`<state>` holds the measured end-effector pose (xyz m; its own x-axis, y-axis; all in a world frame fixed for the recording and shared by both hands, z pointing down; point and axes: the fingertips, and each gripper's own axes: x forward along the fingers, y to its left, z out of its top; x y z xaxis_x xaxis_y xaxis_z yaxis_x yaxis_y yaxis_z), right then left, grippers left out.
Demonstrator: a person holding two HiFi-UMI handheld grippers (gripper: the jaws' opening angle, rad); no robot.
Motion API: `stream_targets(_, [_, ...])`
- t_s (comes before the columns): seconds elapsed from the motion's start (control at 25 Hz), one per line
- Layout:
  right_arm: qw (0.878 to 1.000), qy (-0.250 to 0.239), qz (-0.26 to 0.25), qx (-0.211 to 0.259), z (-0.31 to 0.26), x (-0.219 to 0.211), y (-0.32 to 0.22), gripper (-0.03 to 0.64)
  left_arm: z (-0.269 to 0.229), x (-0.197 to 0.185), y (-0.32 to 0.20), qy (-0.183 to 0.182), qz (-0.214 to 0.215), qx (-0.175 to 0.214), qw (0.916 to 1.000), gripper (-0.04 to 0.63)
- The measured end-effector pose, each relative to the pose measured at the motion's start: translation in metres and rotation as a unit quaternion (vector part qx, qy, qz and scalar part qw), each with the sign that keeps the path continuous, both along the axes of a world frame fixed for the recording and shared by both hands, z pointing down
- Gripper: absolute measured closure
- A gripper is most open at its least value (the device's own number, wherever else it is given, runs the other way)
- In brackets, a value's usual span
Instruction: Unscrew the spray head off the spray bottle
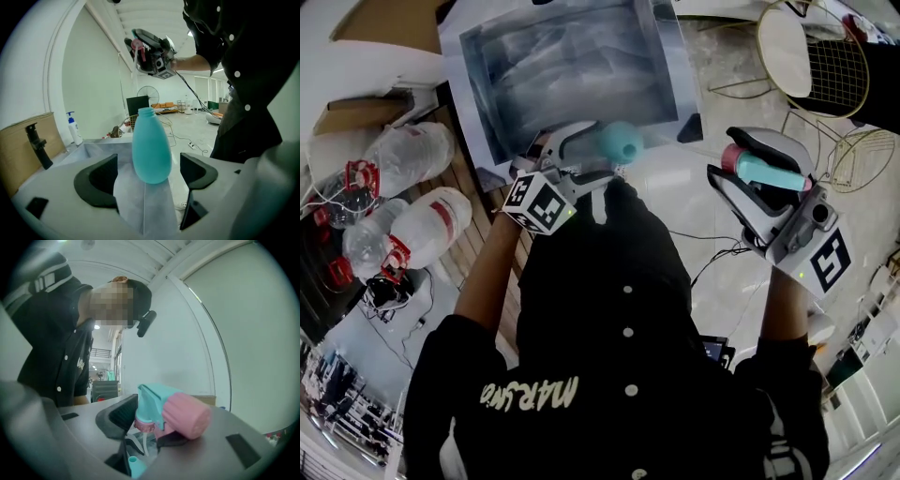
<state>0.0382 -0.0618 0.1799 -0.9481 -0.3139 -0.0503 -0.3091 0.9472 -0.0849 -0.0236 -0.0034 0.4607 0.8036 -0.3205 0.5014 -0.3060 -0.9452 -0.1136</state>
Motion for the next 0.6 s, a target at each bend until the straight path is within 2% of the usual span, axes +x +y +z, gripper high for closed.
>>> stream_targets(0.12, [0.999,0.005,0.047,-0.012,0.002,0.012,-0.013,0.465,-0.025,-0.026,0.001,0.009,-0.043,0.01,0.999,0.195])
stream_targets(0.16, [0.998,0.014,0.065,-0.014,0.007,0.017,-0.016,0.465,-0.037,-0.037,-0.001,0.01,-0.071,0.017,0.9973,0.278])
stream_targets(0.2, [0.996,0.023,0.083,-0.018,0.012,0.023,-0.018,0.465,-0.05,-0.048,-0.004,0.014,-0.102,0.025,0.9944,0.454])
stream_targets(0.24, [0.994,0.031,0.1,-0.02,0.017,0.027,-0.02,0.465,-0.065,-0.059,-0.008,0.024,-0.128,0.033,0.9909,0.55])
stream_targets(0.36, [0.989,0.047,0.139,-0.015,0.023,0.032,-0.023,0.465,-0.109,-0.084,-0.019,0.069,-0.189,0.054,0.978,0.569])
stream_targets(0.48, [0.987,0.042,0.158,-0.009,0.019,0.035,-0.026,0.465,-0.143,-0.099,-0.029,0.095,-0.241,0.073,0.963,0.571])
stream_targets(0.6, [0.984,0.048,0.17,0.002,0.014,0.038,-0.025,0.465,-0.175,-0.109,-0.034,0.129,-0.295,0.067,0.9445,0.571])
